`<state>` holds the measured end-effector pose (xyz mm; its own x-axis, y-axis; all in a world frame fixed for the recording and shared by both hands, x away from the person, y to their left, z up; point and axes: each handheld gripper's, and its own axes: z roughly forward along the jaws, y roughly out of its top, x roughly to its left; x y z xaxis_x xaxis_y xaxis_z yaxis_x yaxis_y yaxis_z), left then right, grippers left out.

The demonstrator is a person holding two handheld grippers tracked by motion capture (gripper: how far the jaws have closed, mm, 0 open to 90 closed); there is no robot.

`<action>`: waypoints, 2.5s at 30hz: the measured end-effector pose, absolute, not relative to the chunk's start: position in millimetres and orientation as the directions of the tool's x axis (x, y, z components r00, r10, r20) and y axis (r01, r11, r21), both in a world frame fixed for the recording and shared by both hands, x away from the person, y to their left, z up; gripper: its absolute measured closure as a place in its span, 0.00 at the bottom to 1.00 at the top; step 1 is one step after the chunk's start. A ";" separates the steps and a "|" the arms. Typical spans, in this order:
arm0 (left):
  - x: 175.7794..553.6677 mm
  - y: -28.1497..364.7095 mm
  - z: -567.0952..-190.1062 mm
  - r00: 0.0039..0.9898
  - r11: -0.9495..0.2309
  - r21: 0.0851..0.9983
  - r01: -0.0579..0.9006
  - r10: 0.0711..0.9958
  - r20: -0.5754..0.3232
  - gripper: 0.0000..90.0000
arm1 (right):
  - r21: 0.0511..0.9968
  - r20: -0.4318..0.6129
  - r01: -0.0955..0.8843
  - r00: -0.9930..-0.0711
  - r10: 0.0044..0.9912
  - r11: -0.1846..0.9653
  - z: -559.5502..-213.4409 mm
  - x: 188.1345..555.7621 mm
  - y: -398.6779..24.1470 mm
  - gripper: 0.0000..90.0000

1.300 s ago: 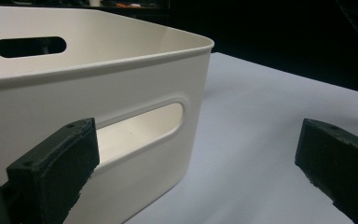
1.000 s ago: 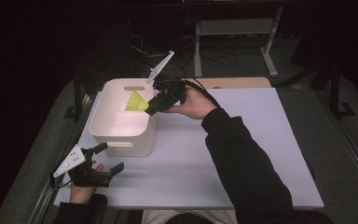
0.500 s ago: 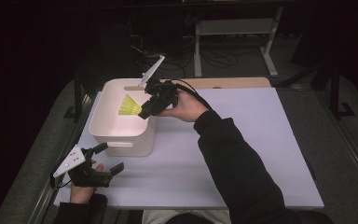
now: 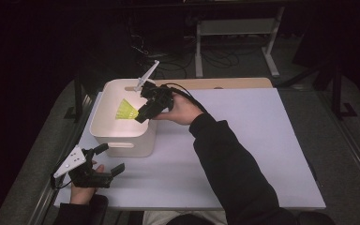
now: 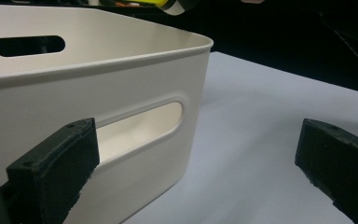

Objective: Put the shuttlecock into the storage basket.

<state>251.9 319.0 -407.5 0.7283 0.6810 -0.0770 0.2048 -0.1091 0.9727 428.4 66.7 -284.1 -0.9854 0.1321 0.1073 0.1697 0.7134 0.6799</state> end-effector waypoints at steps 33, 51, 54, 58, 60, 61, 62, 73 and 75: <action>251.8 319.1 -407.5 0.728 -0.111 0.973 0.205 0.682 -0.075 0.00 | 0.650 0.142 0.172 -0.984 0.105 0.740 -312.6 429.3 89.3 0.70; 251.4 319.3 -407.5 0.728 -0.110 0.973 0.204 0.682 -0.076 0.00 | 0.659 0.111 0.200 -0.979 0.169 0.725 -303.4 428.5 79.9 0.20; 251.6 319.3 -407.5 0.728 -0.110 0.973 0.203 0.681 -0.075 0.00 | 0.664 0.096 0.204 -0.977 0.189 0.719 -300.8 426.6 78.1 0.14; 251.5 319.3 -407.5 0.728 -0.110 0.973 0.204 0.682 -0.075 0.00 | 0.672 0.083 0.200 -0.977 0.196 0.713 -297.0 425.0 74.6 0.05; 251.5 319.3 -407.5 0.728 -0.110 0.973 0.204 0.682 -0.075 0.00 | 0.676 0.081 0.205 -0.975 0.205 0.708 -295.1 424.3 72.3 0.01; 251.5 319.3 -407.5 0.728 -0.110 0.973 0.204 0.682 -0.075 0.00 | 0.676 0.081 0.205 -0.975 0.205 0.708 -295.1 424.3 72.3 0.01; 251.5 319.3 -407.6 0.727 -0.110 0.973 0.203 0.682 -0.075 0.00 | 0.681 0.075 0.205 -0.974 0.212 0.703 -293.0 423.9 69.1 0.00; 251.5 319.3 -407.5 0.726 -0.109 0.973 0.204 0.683 -0.075 0.00 | 0.706 0.059 0.214 -0.968 0.245 0.675 -286.1 422.7 48.6 0.00; 251.4 319.3 -407.5 0.726 -0.109 0.973 0.204 0.684 -0.076 0.00 | 0.709 0.058 0.218 -0.966 0.252 0.671 -284.7 423.1 42.9 0.00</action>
